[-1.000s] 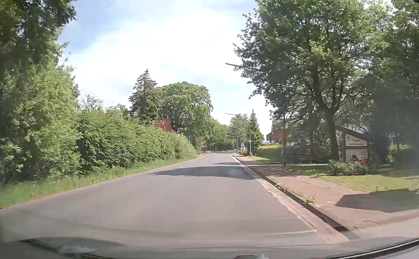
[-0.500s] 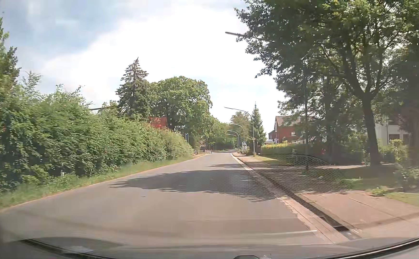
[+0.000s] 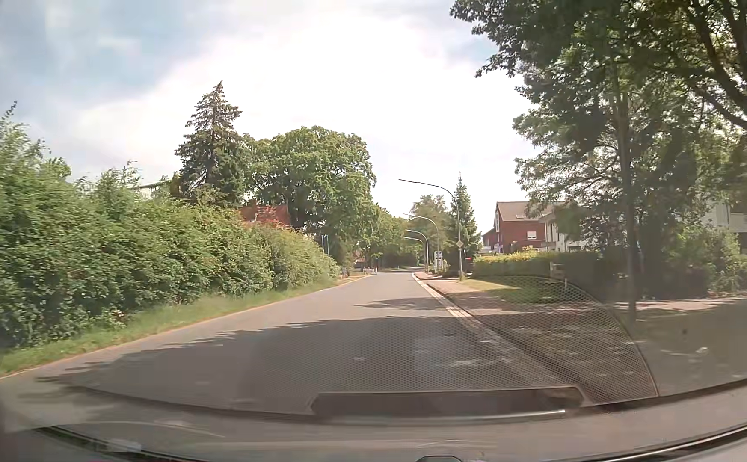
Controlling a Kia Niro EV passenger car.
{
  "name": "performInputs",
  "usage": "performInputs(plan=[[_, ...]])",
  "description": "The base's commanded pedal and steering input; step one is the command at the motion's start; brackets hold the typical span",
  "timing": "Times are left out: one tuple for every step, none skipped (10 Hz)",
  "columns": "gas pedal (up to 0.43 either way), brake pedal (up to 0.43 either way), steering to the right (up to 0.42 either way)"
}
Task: Follow the waypoints while adhering to traffic rules and regulations
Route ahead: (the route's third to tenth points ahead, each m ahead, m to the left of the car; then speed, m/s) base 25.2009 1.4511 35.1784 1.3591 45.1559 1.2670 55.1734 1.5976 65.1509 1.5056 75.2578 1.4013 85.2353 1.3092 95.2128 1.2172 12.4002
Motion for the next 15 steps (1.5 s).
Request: performInputs(plan=[[0.169,0.000,-0.001],[0.169,0.000,-0.001],[0.169,0.000,-0.001],[0.169,0.000,-0.001],[0.169,0.000,-0.001],[0.169,0.000,-0.001],[0.169,0.000,-0.001],[0.169,0.000,-0.001],[0.169,0.000,0.000],[0.169,0.000,0.000],[0.169,0.000,0.000],[0.169,0.000,0.000],[0.169,0.000,0.000],[0.169,0.000,0.000],[0.157,0.000,0.000]])
